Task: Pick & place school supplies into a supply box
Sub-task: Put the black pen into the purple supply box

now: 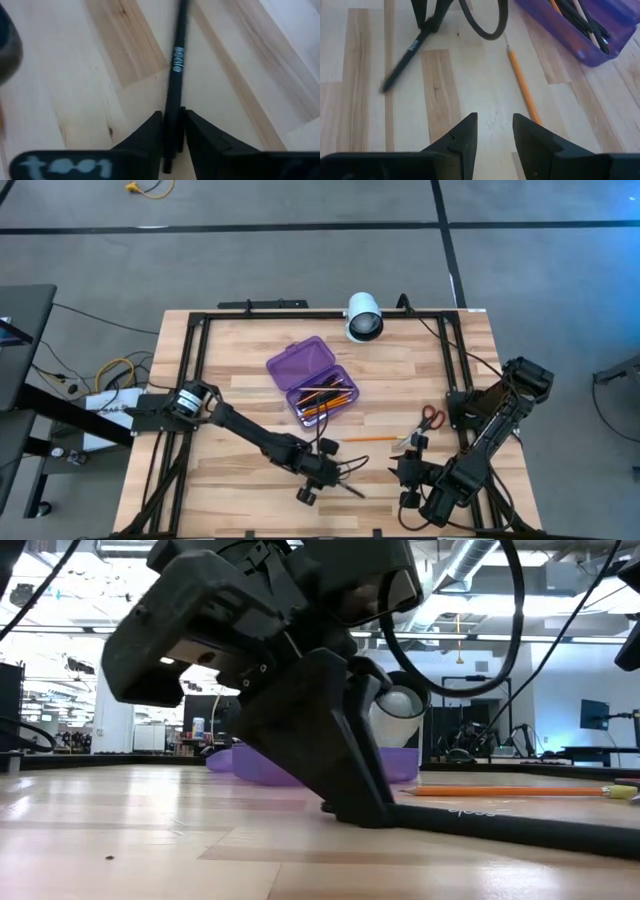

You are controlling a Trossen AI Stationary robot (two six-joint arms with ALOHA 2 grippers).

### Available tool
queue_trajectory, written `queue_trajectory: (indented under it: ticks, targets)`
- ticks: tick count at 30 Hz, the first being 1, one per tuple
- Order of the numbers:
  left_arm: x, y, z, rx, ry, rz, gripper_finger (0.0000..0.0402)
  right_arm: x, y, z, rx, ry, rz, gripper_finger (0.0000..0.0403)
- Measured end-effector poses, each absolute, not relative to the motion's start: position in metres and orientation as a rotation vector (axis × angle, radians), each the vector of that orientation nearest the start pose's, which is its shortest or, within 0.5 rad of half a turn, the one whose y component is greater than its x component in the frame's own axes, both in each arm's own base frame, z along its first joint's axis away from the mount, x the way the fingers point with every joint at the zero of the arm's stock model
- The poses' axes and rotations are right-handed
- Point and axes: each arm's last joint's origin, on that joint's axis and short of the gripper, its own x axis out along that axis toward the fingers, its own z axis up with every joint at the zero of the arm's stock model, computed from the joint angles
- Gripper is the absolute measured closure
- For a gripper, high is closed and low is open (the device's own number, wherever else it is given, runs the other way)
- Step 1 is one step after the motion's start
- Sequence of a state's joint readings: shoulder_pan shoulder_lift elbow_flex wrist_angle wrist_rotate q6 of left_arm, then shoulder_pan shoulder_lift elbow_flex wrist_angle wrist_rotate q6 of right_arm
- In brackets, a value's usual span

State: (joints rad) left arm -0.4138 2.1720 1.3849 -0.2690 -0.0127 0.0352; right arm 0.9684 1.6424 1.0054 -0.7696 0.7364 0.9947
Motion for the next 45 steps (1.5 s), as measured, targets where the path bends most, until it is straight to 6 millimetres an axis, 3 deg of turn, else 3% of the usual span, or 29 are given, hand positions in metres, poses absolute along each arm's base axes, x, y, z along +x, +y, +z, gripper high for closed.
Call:
queue_trajectory:
  ticks: [8,31,36,40,45]
  targets:
    - [0.387,-0.181,0.106,0.214,1.098,-0.339,0.0366,0.178,0.225,0.181,-0.137,0.863,-0.26,0.0285]
    - [0.333,-0.211,0.12,-0.024,1.358,0.052,0.035,0.178,0.224,0.181,-0.145,0.864,-0.263,0.0285]
    - [0.33,-0.213,0.122,-0.043,1.365,0.076,0.0349,0.178,0.224,0.182,-0.148,0.855,-0.268,0.0285]
    - [0.33,-0.212,0.129,0.019,1.312,0.045,0.0334,0.178,0.224,0.182,-0.151,0.847,-0.273,0.0285]
    - [0.33,-0.211,0.136,0.065,1.265,0.043,0.0284,0.178,0.224,0.182,-0.151,0.847,-0.273,0.0285]
